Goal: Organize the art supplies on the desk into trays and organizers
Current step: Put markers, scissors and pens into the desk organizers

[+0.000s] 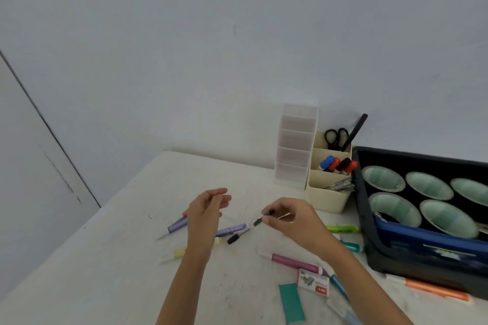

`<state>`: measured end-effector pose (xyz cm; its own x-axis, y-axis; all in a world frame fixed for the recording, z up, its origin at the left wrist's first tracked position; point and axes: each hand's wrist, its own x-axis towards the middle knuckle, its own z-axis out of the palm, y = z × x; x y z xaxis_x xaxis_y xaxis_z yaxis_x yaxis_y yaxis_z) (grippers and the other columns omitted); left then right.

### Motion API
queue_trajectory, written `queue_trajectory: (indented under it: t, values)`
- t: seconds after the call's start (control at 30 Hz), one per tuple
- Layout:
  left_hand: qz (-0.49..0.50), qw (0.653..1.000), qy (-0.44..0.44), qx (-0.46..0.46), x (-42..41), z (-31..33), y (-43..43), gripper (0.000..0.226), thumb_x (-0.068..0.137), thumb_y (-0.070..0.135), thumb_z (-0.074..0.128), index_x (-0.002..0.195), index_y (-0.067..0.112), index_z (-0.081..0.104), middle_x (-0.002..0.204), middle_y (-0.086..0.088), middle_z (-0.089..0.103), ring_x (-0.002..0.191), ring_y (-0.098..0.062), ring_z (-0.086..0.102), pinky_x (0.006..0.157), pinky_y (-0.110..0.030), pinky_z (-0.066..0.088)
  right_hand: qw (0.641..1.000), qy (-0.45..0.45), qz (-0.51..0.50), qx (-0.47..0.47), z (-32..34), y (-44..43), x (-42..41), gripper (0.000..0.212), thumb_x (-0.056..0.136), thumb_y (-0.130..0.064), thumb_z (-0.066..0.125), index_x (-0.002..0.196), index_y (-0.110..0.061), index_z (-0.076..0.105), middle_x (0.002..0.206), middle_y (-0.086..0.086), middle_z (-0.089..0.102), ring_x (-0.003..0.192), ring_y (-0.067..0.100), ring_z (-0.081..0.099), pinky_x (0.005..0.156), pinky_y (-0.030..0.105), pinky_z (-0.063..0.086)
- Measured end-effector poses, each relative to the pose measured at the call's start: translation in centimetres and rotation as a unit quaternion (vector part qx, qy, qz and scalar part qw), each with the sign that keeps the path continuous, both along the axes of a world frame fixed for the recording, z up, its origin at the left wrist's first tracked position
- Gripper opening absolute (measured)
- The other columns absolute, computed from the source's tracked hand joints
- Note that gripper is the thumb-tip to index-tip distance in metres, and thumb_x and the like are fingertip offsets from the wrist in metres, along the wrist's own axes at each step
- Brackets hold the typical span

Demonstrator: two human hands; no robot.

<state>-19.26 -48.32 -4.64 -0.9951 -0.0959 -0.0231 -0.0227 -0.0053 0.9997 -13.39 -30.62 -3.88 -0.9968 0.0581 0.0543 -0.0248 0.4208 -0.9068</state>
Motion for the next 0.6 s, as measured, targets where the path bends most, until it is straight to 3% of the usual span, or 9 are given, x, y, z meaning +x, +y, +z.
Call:
queue_trajectory:
  t: [0.13, 0.2, 0.27, 0.37, 0.5, 0.6]
  values:
    - [-0.045, 0.999, 0.016, -0.010, 0.2, 0.2, 3.1, 0.021, 0.094, 0.008, 0.047, 0.099, 0.013, 0.067, 0.090, 0.000, 0.071, 0.088, -0.009, 0.066, 0.072, -0.020, 0.049, 0.974, 0.081, -0.111, -0.178, 2.9, 2.9, 0.4, 0.010, 0.083, -0.005, 0.066, 0.093, -0.008, 0.067, 0.086, 0.009, 0.073, 0.082, 0.023, 0.069, 0.075, 0.026, 0.057]
    - [-0.073, 0.997, 0.027, -0.014, 0.3, 0.6, 4.8, 0.021, 0.093, 0.009, 0.047, 0.097, 0.015, 0.067, 0.088, 0.001, 0.072, 0.086, -0.008, 0.066, 0.071, -0.019, 0.049, 0.948, 0.154, -0.184, -0.207, 4.3, 4.7, 0.8, 0.011, 0.085, -0.004, 0.064, 0.096, -0.006, 0.065, 0.088, 0.011, 0.071, 0.082, 0.022, 0.069, 0.075, 0.028, 0.056]
    - [-0.100, 0.994, 0.035, -0.017, 0.3, 1.2, 6.4, 0.021, 0.091, 0.008, 0.049, 0.096, 0.015, 0.068, 0.087, 0.001, 0.072, 0.086, -0.009, 0.067, 0.073, -0.020, 0.050, 0.924, 0.234, -0.251, -0.167, 5.3, 6.3, 1.4, 0.011, 0.086, -0.007, 0.063, 0.097, -0.009, 0.064, 0.089, 0.005, 0.070, 0.084, 0.016, 0.069, 0.077, 0.025, 0.054]
    - [-0.138, 0.989, 0.051, -0.029, 0.3, 1.8, 8.8, 0.020, 0.090, 0.010, 0.051, 0.099, 0.015, 0.068, 0.092, 0.000, 0.072, 0.089, -0.010, 0.066, 0.082, -0.023, 0.051, 0.896, 0.301, -0.321, -0.053, 5.7, 8.2, 1.9, 0.014, 0.087, -0.009, 0.063, 0.101, -0.009, 0.062, 0.089, -0.003, 0.067, 0.082, 0.003, 0.064, 0.075, 0.011, 0.050]
    - [-0.185, 0.979, 0.070, -0.056, -0.1, 2.1, 11.9, 0.019, 0.091, 0.014, 0.053, 0.102, 0.019, 0.068, 0.100, 0.003, 0.069, 0.096, -0.008, 0.063, 0.089, -0.025, 0.049, 0.904, 0.266, -0.336, -0.001, 4.0, 9.8, 1.2, 0.013, 0.086, -0.011, 0.065, 0.098, -0.014, 0.064, 0.087, -0.006, 0.067, 0.081, 0.005, 0.065, 0.074, 0.012, 0.051]
    - [-0.220, 0.966, 0.101, -0.088, -0.3, 2.1, 14.0, 0.021, 0.093, 0.012, 0.052, 0.106, 0.019, 0.067, 0.103, 0.007, 0.068, 0.094, -0.001, 0.060, 0.083, -0.012, 0.047, 0.921, 0.199, -0.333, 0.041, 2.1, 10.7, 0.5, 0.012, 0.083, -0.015, 0.069, 0.093, -0.020, 0.069, 0.088, -0.010, 0.067, 0.084, 0.005, 0.063, 0.078, 0.022, 0.053]
